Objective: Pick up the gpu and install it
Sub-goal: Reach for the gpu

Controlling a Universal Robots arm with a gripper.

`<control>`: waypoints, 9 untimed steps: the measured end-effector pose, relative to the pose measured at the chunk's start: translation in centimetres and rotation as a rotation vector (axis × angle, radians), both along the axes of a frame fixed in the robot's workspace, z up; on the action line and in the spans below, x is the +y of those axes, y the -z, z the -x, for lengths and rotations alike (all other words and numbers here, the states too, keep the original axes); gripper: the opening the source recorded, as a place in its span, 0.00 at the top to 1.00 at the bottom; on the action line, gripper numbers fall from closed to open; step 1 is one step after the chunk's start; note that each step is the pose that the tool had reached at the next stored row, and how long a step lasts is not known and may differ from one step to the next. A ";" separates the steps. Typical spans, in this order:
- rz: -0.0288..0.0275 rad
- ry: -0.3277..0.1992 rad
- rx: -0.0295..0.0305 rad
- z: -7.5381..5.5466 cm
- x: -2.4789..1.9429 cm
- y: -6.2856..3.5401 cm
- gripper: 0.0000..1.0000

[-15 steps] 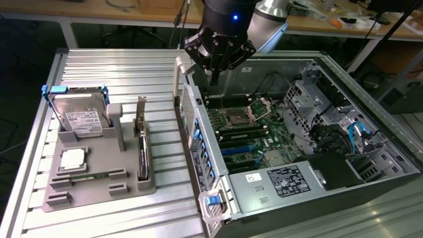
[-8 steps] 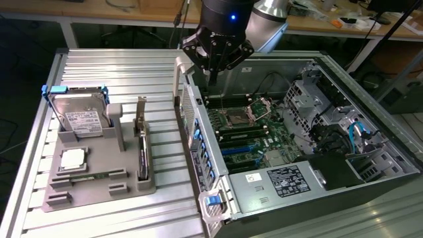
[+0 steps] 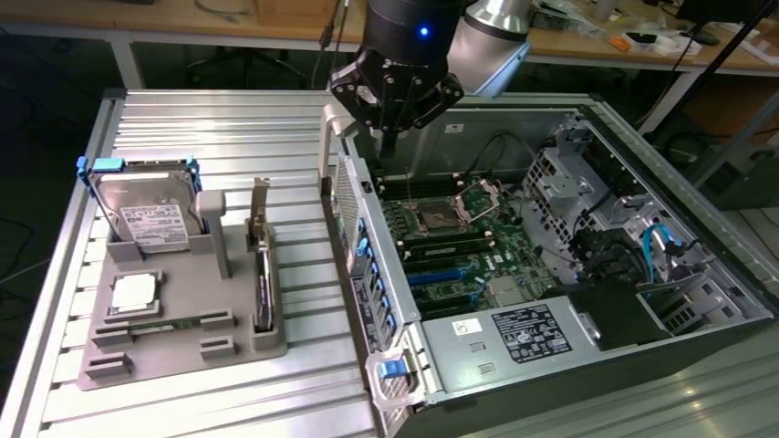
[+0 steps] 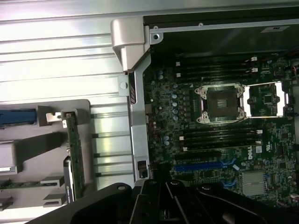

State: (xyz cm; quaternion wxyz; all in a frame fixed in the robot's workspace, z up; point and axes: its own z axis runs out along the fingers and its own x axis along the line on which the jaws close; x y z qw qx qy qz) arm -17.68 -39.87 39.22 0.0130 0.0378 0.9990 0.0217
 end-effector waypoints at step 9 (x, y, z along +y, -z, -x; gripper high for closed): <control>0.0000 0.000 -0.0001 0.4 0.00 0.01 0.89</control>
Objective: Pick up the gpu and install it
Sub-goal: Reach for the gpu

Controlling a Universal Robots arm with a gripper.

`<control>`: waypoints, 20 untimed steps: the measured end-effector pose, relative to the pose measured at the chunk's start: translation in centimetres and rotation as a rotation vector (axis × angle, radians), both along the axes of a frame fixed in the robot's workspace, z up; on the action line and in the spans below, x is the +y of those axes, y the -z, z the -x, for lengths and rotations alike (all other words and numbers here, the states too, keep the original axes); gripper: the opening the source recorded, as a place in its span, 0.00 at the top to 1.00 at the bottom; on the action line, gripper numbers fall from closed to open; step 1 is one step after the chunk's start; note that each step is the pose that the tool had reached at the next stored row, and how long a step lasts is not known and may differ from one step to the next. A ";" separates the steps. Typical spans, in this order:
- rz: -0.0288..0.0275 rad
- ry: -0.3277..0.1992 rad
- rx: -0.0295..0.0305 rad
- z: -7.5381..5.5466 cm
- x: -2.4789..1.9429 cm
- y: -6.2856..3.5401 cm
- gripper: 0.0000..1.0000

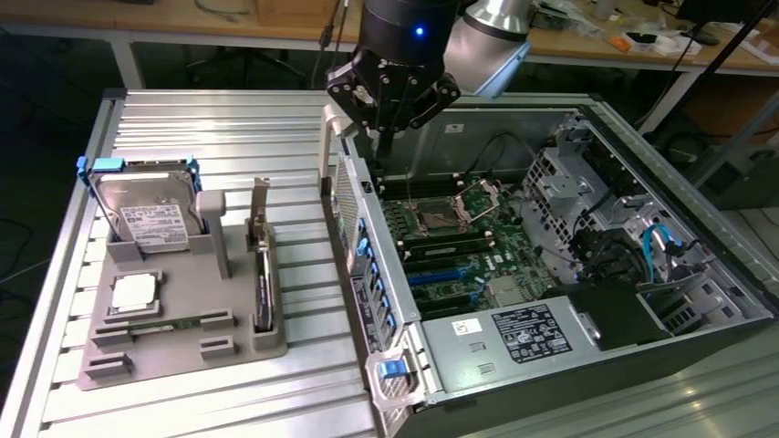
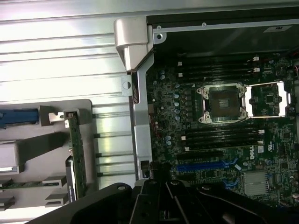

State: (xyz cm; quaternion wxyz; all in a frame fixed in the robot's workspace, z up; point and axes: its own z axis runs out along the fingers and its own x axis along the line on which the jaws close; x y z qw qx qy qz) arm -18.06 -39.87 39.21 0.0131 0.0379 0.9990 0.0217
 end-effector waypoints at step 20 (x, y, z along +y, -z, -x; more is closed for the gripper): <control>0.0000 0.000 0.0000 0.8 0.00 0.02 0.89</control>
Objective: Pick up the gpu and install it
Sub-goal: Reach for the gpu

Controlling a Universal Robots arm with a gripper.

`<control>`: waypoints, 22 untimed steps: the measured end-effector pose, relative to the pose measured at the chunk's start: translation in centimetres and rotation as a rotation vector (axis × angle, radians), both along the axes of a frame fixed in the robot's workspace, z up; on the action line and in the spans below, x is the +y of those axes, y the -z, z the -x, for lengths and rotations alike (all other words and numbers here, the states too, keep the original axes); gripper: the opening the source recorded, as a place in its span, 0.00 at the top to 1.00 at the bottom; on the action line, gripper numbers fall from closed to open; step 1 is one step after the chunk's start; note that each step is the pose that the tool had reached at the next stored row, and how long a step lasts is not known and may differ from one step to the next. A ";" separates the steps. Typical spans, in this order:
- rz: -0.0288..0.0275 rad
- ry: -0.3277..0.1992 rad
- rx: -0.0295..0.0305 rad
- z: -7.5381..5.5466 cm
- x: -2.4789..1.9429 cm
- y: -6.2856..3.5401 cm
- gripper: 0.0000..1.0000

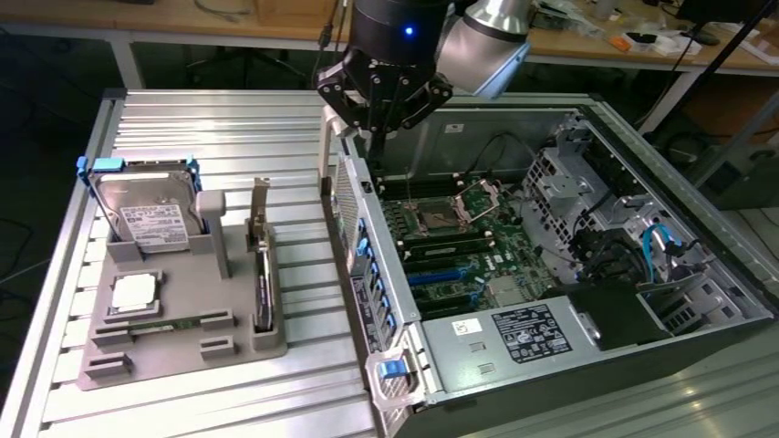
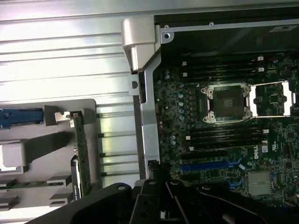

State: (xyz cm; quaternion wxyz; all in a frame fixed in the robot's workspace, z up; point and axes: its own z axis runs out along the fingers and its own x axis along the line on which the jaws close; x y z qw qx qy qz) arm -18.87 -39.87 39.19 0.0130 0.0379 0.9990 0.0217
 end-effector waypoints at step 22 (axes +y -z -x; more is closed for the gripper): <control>-0.0001 0.000 -0.0001 0.6 0.00 0.01 0.89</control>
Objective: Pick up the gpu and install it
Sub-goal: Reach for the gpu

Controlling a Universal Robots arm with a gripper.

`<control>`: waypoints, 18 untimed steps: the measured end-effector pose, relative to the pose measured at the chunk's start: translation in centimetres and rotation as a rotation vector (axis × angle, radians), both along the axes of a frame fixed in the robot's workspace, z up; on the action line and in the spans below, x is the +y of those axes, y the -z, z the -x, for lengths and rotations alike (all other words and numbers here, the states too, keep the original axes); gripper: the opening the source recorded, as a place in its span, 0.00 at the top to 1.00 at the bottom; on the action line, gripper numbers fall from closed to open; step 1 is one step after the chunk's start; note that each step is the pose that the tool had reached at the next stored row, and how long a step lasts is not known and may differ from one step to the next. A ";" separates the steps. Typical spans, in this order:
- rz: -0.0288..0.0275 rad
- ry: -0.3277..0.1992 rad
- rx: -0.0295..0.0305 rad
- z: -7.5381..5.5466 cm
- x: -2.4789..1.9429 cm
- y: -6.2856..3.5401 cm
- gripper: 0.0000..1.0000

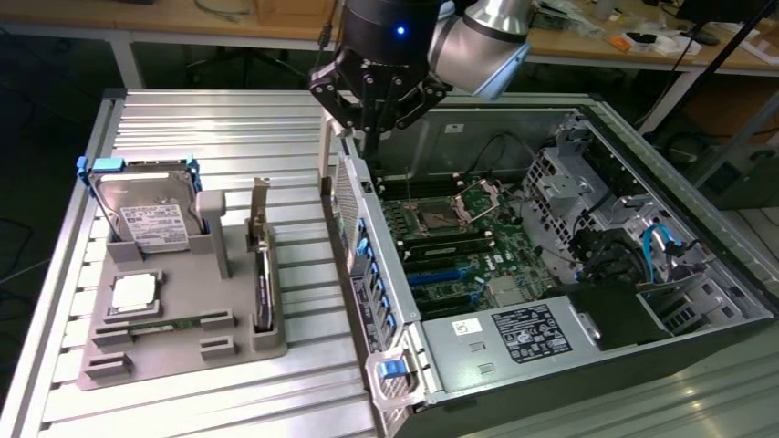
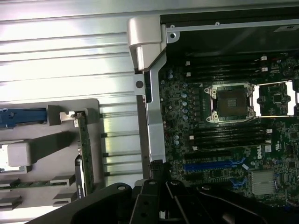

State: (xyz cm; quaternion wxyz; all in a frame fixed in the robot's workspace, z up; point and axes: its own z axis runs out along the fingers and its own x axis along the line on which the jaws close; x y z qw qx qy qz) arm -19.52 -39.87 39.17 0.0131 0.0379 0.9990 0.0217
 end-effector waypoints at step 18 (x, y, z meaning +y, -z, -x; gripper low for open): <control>0.0001 -0.007 0.0001 2.2 0.08 0.05 0.89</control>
